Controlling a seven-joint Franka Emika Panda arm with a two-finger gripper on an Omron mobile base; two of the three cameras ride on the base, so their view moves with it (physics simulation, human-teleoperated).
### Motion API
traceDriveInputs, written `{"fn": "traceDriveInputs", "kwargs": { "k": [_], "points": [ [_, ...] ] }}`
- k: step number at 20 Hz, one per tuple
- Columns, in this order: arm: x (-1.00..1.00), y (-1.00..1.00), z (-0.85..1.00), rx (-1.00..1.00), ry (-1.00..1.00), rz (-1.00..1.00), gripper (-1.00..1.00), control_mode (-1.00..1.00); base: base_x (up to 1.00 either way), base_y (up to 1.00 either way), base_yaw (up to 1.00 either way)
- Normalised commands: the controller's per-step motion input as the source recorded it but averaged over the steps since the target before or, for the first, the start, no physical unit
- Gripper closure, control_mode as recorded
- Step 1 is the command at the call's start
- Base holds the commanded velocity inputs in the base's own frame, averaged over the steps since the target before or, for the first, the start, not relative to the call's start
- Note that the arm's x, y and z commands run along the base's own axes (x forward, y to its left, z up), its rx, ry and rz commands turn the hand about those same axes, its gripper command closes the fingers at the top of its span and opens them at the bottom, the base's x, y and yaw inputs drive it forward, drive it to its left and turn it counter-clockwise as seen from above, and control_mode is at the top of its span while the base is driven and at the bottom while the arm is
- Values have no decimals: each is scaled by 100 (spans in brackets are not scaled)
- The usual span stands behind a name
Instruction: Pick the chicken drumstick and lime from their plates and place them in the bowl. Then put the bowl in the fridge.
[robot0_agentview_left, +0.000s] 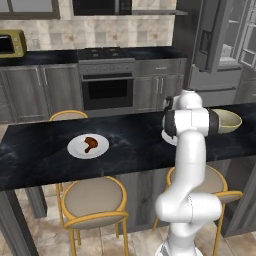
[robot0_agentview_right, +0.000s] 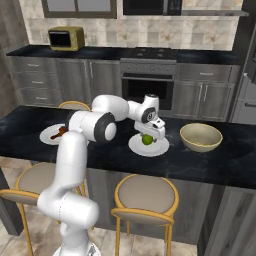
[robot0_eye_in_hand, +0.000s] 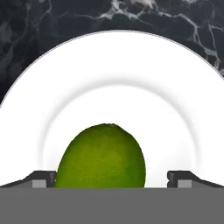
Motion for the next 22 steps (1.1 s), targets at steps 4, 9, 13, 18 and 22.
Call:
{"fn": "traceDriveInputs", "kwargs": {
  "k": [4, 9, 13, 18, 22],
  "points": [
    [-5, 3, -14, 0, 4, -6, -100, -100, 0, 0, 0],
    [-1, 4, -14, 0, 0, -5, -100, -100, 0, 0, 0],
    [0, 11, -10, 0, 0, -4, 100, -100, 0, 0, 0],
    [0, 7, -3, 1, 0, -3, 100, -100, 0, 0, 0],
    [-6, -11, 22, 0, 0, 0, 100, -100, 0, 0, 0]
  ]
}}
